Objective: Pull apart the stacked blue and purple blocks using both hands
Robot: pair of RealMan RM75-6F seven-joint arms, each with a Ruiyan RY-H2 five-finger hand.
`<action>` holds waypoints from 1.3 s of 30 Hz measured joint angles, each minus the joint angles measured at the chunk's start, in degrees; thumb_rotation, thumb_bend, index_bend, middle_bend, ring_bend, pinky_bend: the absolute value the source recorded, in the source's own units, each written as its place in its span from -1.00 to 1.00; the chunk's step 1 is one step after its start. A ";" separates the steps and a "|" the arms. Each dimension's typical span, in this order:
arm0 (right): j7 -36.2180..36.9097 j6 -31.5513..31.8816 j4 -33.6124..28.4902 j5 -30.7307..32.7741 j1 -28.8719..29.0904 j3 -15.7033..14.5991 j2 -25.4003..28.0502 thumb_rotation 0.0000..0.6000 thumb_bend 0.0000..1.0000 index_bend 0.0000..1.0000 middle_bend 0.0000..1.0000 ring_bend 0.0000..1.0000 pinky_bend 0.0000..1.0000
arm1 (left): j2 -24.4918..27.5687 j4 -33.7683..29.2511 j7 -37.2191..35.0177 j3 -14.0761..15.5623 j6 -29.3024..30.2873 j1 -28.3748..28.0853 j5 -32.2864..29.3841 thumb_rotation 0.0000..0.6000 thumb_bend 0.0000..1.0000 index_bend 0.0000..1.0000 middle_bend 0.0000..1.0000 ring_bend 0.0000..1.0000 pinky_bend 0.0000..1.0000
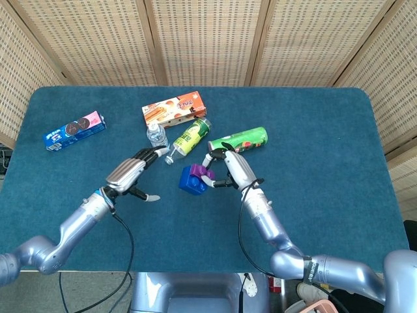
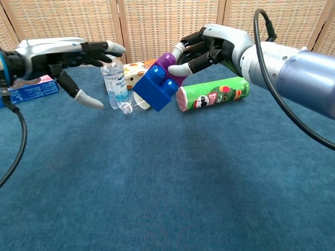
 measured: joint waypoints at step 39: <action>-0.16 0.76 -3.31 4.71 -0.14 0.58 1.10 1.00 -0.21 0.32 0.39 -0.50 -0.97 | -7.70 -2.21 11.96 -1.05 1.92 -9.77 -26.56 1.00 -0.95 0.07 -0.02 -0.73 -0.77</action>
